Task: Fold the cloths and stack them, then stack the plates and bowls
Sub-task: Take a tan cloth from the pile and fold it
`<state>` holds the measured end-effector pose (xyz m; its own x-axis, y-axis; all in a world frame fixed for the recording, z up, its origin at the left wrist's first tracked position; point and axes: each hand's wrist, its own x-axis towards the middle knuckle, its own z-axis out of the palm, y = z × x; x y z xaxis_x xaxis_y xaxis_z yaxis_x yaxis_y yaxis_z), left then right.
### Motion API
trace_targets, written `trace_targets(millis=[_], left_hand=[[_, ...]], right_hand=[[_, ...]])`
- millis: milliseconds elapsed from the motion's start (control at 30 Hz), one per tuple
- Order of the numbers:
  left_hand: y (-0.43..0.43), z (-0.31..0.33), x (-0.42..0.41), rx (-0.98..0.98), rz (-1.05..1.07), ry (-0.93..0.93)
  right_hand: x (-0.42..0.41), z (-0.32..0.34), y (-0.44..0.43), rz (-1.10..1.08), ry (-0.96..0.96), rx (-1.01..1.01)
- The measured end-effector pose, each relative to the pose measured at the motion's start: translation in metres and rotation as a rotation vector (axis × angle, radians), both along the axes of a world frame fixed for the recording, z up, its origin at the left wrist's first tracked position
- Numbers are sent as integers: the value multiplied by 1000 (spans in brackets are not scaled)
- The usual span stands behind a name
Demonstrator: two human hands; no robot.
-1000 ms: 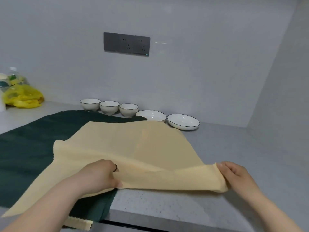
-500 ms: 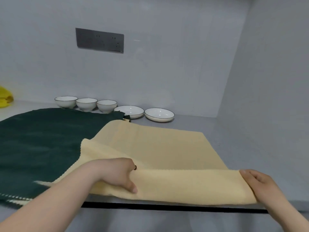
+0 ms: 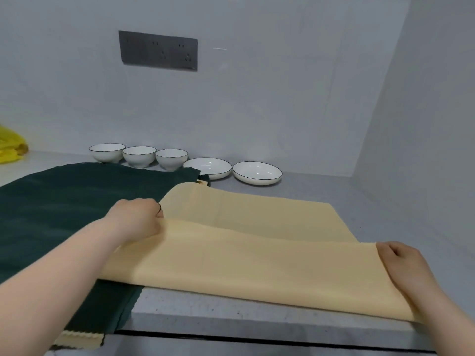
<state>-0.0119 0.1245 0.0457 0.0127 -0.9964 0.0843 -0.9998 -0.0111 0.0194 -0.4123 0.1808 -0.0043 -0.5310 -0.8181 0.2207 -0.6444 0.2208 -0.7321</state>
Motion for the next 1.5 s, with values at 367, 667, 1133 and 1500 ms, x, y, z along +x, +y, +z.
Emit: trace_targets(millis=[367, 667, 1133, 1500], left_hand=[[-67, -58, -11, -131, 89, 124], [-77, -74, -9, -213, 65, 145], [-78, -51, -10, -187, 58, 108], [-168, -38, -18, -238, 128, 150]], right_hand=[[-12, -15, -64, -45, 125, 131], [-5, -16, -65, 2, 192, 275], [-19, -5, -85, -16, 259, 272], [-15, 7, -178, -22, 149, 20]])
